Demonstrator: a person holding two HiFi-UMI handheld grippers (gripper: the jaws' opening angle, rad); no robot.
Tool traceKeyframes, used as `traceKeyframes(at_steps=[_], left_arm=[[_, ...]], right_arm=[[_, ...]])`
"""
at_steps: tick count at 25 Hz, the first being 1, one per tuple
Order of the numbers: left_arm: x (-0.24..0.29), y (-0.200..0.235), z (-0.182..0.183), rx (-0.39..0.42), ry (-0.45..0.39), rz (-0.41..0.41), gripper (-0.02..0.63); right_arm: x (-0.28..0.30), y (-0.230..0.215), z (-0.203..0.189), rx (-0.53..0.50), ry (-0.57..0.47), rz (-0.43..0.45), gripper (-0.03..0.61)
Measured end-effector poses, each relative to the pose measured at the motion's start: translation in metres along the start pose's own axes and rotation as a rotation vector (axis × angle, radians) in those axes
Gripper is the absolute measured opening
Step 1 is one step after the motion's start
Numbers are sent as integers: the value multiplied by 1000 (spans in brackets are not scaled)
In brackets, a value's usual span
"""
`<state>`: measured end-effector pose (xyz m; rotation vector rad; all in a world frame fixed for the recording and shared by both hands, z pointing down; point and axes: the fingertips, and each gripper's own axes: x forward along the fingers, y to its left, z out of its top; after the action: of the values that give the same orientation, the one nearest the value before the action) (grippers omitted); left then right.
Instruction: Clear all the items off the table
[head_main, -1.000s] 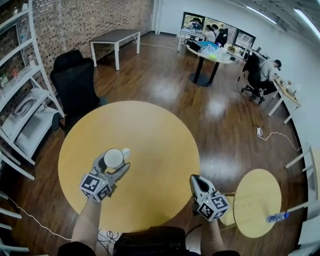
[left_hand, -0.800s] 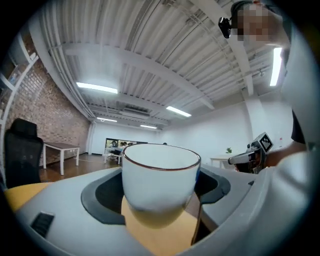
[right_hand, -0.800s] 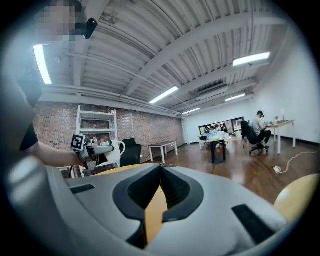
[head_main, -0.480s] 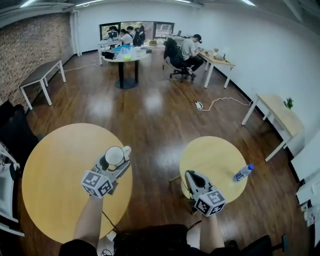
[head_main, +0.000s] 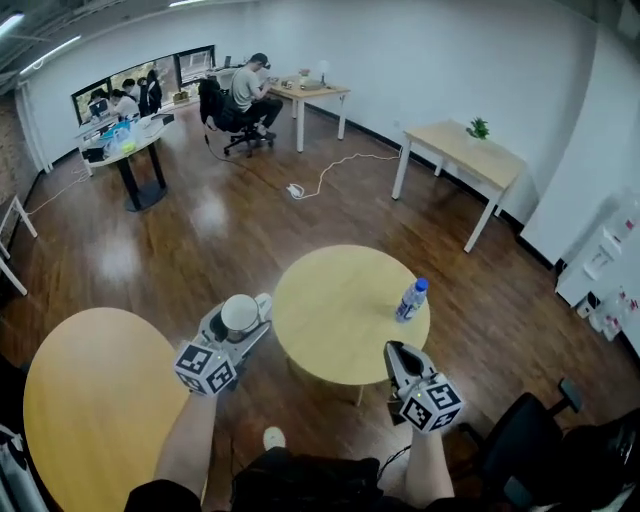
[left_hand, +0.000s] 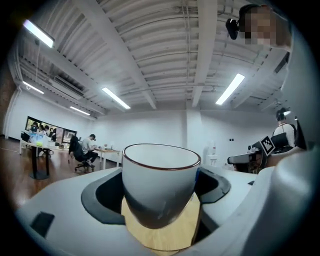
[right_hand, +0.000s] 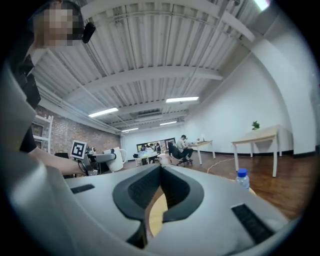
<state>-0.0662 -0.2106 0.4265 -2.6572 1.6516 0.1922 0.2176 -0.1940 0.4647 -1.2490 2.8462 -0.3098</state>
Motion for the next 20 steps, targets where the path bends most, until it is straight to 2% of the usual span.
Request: traceKeyframes(at_steps=[4,8,11,15,20], left_arm=[[57,-1,-15,-9,17,-104,397],[106,5,-33,-40,51,-203,397],[142,9,-34,-52,38,-269,397],[181,20,-31,-64,6,-324,397],[206,30,-38,-73,28,-363,397]], right_arm=[[2,-30,-11,11,19,-85,5],[22,-50,-4,24,18,-169,5],[42,-61,10,0,-2,-201,5],[65,-72,17,-34,-10,-229,5],[79,-84,9,1,12,-275,5]])
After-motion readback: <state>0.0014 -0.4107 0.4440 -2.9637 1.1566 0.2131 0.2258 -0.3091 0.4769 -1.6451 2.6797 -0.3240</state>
